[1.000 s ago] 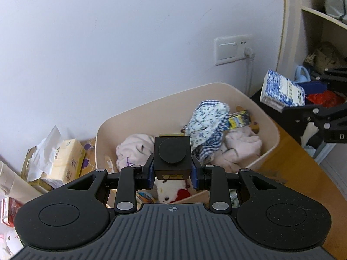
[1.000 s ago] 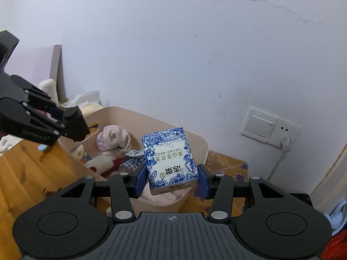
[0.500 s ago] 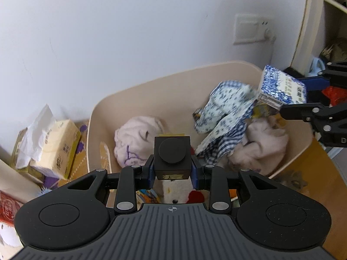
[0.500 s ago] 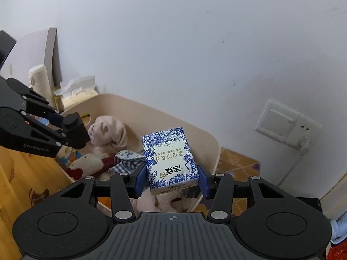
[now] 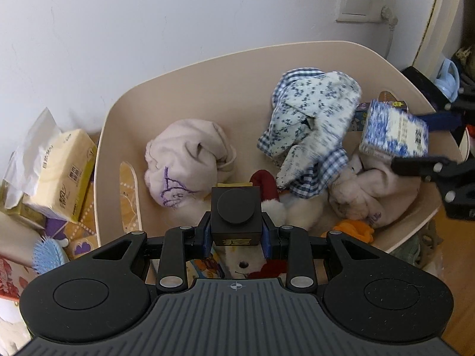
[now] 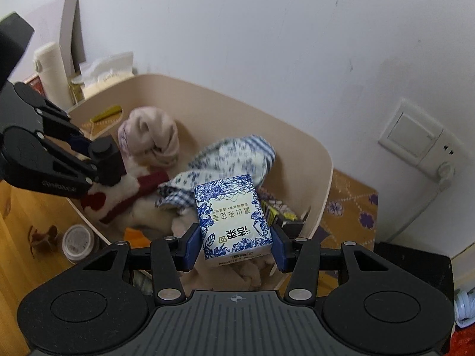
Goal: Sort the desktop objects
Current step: 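Carry both items over the bin and open both tools to drop them, then withdraw both tools from the bin toward the remaining table items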
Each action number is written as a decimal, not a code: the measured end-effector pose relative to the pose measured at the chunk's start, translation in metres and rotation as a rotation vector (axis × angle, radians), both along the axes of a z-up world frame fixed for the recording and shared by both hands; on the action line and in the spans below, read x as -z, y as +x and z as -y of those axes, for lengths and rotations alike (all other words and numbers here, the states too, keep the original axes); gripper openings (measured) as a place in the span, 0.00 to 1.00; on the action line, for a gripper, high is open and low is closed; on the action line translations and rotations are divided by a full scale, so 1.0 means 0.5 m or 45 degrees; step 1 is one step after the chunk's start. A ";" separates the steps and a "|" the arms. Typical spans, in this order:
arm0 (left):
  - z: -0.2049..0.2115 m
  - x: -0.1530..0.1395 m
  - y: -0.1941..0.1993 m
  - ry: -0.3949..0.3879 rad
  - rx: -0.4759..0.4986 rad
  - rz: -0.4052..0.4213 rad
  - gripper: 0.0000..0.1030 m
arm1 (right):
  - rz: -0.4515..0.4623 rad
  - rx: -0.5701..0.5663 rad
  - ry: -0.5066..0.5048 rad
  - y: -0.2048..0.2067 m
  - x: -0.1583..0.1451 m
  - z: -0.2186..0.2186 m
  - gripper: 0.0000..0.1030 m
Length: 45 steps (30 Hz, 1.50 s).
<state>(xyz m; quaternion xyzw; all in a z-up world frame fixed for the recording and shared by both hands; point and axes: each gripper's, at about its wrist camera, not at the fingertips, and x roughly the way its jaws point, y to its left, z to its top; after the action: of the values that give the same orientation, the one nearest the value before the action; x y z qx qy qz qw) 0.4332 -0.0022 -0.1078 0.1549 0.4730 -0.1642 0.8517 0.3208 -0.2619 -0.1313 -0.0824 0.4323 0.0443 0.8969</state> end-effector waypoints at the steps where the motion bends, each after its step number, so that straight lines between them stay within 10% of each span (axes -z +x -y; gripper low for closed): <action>1: -0.001 0.000 0.003 -0.010 -0.010 -0.014 0.31 | -0.014 0.002 0.001 0.003 0.005 0.000 0.45; 4: -0.004 -0.001 0.008 -0.034 -0.045 -0.040 0.33 | -0.041 0.010 0.000 0.005 0.009 -0.005 0.45; 9: -0.003 -0.005 0.005 -0.027 -0.073 -0.034 0.67 | -0.062 0.031 0.036 0.004 0.004 -0.004 0.54; 15: -0.004 -0.010 -0.001 -0.026 -0.076 -0.024 0.74 | -0.053 0.054 0.077 -0.006 -0.011 -0.006 0.74; 23: -0.013 -0.025 -0.016 -0.029 -0.116 -0.010 0.76 | -0.003 0.098 0.089 -0.025 -0.041 -0.024 1.00; 45: -0.055 -0.126 -0.114 -0.105 -0.179 0.111 0.78 | 0.145 0.312 0.155 -0.110 -0.125 -0.024 1.00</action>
<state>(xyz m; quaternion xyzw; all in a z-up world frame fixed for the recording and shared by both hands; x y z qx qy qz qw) 0.3763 0.0251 -0.0446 0.0932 0.4381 -0.1162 0.8865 0.2657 -0.2501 -0.0688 0.0233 0.3841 -0.0442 0.9219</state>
